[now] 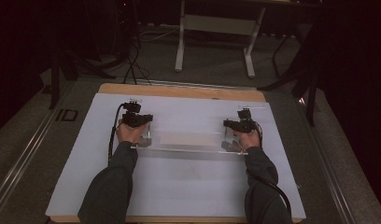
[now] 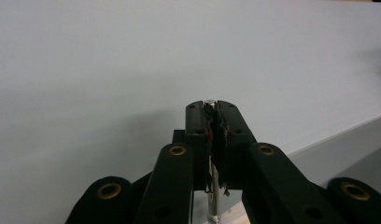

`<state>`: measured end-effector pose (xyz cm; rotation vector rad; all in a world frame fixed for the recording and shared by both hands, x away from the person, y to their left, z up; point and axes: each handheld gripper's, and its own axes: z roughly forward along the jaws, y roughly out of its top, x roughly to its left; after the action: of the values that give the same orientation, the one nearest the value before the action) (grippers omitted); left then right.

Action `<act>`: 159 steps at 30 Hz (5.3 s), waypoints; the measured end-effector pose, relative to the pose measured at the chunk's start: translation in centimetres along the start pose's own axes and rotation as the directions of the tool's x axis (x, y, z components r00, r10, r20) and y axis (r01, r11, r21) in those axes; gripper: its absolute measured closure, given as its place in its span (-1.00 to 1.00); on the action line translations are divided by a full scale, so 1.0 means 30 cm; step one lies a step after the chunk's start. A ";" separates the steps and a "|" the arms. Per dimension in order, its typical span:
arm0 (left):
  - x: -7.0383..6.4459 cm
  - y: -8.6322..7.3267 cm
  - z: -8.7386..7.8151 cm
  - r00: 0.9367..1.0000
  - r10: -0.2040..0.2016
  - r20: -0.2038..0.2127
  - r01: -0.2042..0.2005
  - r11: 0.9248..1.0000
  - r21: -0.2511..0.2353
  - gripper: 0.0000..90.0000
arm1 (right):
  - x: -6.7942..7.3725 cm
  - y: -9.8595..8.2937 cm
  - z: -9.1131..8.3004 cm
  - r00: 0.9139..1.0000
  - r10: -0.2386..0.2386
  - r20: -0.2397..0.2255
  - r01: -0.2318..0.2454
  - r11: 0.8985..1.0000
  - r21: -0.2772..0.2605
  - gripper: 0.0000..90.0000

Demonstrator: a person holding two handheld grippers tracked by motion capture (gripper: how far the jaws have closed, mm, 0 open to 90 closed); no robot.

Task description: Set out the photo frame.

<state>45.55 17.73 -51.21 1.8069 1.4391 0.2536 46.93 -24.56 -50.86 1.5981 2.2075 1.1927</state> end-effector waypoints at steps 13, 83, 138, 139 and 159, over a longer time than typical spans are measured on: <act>0.001 0.000 0.001 1.000 -0.010 0.002 0.010 1.000 0.000 0.88 | -0.007 -0.082 -0.092 0.989 -0.148 0.003 0.147 0.986 -0.072 0.66; 0.012 0.005 0.008 0.999 -0.043 0.024 0.043 0.999 0.017 0.87 | 0.079 -0.232 -0.226 0.850 -0.508 -0.137 0.452 0.838 -0.306 -0.07; 0.031 -0.018 -0.149 0.993 0.110 0.043 -0.099 0.973 -0.209 0.41 | 0.072 -0.122 -0.219 0.896 -0.399 -0.195 0.327 0.890 -0.319 -0.01; 0.034 -0.020 -0.154 0.993 0.110 0.046 -0.098 0.972 -0.215 0.41 | 0.072 -0.119 -0.218 0.896 -0.398 -0.194 0.326 0.890 -0.320 -0.01; 0.070 -0.076 -0.213 0.986 0.156 0.062 -0.134 0.954 -0.267 0.37 | 0.065 -0.084 -0.210 0.904 -0.385 -0.187 0.315 0.894 -0.317 0.03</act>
<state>40.79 22.58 -49.17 1.6853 1.1571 0.4196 40.82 -26.32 -47.77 0.9309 2.2131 1.5652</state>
